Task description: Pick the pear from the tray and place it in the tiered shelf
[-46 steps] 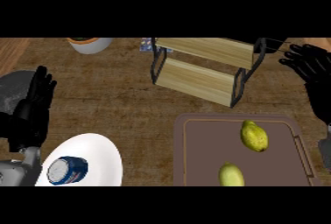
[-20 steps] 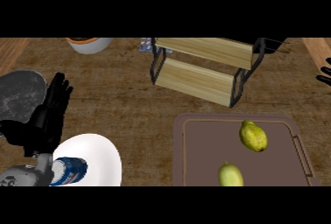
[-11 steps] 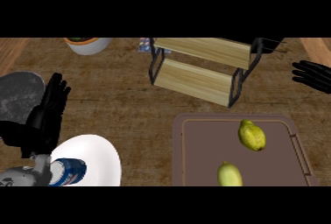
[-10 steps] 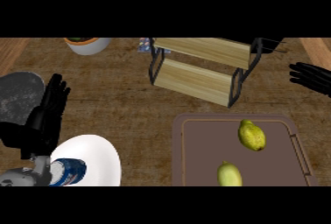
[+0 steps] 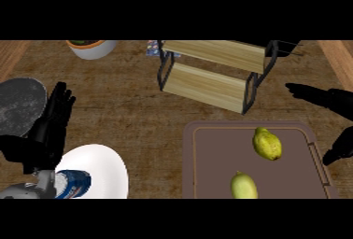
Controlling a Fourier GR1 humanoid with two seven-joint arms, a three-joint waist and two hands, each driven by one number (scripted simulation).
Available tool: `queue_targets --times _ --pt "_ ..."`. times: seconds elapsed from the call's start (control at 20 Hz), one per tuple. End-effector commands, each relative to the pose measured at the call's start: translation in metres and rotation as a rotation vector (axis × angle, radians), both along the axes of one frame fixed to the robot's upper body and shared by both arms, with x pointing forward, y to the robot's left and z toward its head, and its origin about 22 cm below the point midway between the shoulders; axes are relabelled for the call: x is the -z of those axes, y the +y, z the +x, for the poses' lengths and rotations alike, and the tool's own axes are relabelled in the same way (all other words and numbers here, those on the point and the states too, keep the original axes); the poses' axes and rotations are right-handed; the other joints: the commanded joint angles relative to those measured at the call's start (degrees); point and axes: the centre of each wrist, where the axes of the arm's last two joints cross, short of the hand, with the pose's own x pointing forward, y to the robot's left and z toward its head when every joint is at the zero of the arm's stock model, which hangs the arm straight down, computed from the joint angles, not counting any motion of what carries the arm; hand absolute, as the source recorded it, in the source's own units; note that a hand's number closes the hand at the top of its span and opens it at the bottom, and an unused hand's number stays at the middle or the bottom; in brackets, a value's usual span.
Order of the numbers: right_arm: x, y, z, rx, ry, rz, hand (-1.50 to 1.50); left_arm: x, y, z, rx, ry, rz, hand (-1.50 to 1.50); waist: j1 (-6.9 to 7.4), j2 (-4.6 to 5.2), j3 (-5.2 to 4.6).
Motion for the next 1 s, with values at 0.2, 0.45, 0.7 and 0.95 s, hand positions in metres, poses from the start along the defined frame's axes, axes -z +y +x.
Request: queue_targets --times 0.2,0.45,0.7,0.95 --pt "0.053 -0.011 -0.009 0.013 0.029 -0.004 -1.50 -0.013 -0.011 -0.001 -0.005 0.000 -0.024 0.00 -0.06 -0.01 0.01" --pt "0.053 0.030 0.002 0.005 0.019 0.005 -1.50 -0.001 -0.006 0.017 0.002 0.005 0.019 0.00 -0.68 -0.12 -0.06" --pt "0.076 -0.001 -0.007 -0.016 0.030 -0.002 -1.50 -0.012 -0.020 0.015 0.000 0.005 -0.002 0.00 -0.47 -0.05 -0.02" --pt "0.114 0.029 -0.015 0.018 0.008 0.022 -1.50 -0.011 -0.004 0.005 -0.012 0.002 -0.011 0.00 -0.31 -0.05 -0.02"
